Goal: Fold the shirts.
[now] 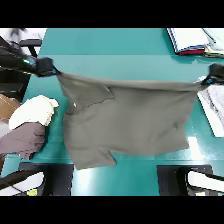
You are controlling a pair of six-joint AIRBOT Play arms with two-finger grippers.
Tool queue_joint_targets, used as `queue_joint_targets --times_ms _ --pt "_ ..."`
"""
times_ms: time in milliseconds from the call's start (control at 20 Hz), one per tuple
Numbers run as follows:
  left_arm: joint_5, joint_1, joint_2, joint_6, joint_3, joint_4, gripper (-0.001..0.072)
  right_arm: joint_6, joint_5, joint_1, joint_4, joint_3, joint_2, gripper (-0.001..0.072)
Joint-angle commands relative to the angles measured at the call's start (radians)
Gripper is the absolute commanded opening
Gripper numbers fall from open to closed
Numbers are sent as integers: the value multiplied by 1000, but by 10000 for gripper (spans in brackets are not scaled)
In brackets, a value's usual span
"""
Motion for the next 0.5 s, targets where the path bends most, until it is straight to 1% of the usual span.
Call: queue_joint_targets --times_ms 0,100,250,300,350,450 --pt "156 1 -185 34 -18 -10 28 2 -84 5 11 15 -188 19" --pt "214 1 -251 43 29 -10 28 2 -130 5 11 100 -271 19" --pt "222 1 -288 51 101 -9 29 -13 -143 5 51 216 -341 19" --pt "188 1 -287 55 121 -9 29 -24 -137 5 54 227 -343 19" --pt "125 1 -283 65 134 2 29 -38 -127 5 50 219 -335 19" --pt "-17 -4 -280 65 129 63 28 -48 -137 5 16 131 -286 19"
